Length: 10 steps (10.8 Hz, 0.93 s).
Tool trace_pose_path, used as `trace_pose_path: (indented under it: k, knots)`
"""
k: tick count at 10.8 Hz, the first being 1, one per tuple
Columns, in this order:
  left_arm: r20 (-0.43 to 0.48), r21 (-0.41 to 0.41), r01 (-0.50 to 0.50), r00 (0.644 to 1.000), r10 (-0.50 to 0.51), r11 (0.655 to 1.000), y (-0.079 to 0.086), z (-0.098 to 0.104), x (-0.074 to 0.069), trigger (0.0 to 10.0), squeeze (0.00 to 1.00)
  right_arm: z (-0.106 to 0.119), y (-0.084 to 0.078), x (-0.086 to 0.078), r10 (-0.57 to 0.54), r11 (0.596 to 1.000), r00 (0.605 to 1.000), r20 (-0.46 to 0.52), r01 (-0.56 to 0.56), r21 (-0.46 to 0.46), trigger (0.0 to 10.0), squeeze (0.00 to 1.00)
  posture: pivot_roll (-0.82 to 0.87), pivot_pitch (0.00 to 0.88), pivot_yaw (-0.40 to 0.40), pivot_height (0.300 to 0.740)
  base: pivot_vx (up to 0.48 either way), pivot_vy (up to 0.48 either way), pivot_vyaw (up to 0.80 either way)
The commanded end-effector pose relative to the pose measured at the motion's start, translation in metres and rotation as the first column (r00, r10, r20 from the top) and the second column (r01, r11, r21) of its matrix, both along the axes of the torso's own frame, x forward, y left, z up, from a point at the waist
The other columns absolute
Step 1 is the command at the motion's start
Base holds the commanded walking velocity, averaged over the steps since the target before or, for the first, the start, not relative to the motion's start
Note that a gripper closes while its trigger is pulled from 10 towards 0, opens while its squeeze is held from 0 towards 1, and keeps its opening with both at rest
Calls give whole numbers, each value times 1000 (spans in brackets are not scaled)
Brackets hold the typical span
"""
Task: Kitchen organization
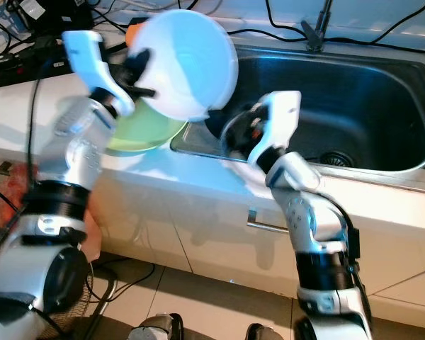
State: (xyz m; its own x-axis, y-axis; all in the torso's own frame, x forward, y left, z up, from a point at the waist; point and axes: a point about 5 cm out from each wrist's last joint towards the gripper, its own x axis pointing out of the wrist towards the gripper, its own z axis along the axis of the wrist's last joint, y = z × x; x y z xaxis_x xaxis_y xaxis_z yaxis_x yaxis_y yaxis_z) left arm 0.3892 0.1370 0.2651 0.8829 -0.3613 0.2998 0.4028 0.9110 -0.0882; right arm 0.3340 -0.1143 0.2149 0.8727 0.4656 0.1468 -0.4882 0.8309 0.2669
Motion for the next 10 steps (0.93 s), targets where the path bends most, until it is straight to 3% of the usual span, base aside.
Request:
trace_pose_path:
  k: [1,5,8,9,10]
  knots:
    - [71,20,15,997,-16,1000,-3,10,-5,0,0,0,-1,3,-12,999,1000,-26,13,35,10000,0,99,107,81,740,0,0,0]
    - [123,50,68,990,-74,996,-17,10,-10,0,0,2,1,8,-36,995,998,-52,41,92,10000,0,96,103,87,740,0,0,0]
    - [153,67,104,982,-113,992,-24,11,-16,0,0,7,-3,18,-83,969,989,-122,108,222,10000,0,101,108,83,740,0,0,0]
    - [148,70,108,982,-117,992,-24,8,-17,0,0,7,-8,23,-114,953,981,-157,153,263,8353,0,101,108,83,740,0,0,0]
    - [147,76,111,982,-121,991,-24,7,-17,0,0,6,-15,28,-149,938,970,-192,201,284,0,0,100,108,81,740,0,0,0]
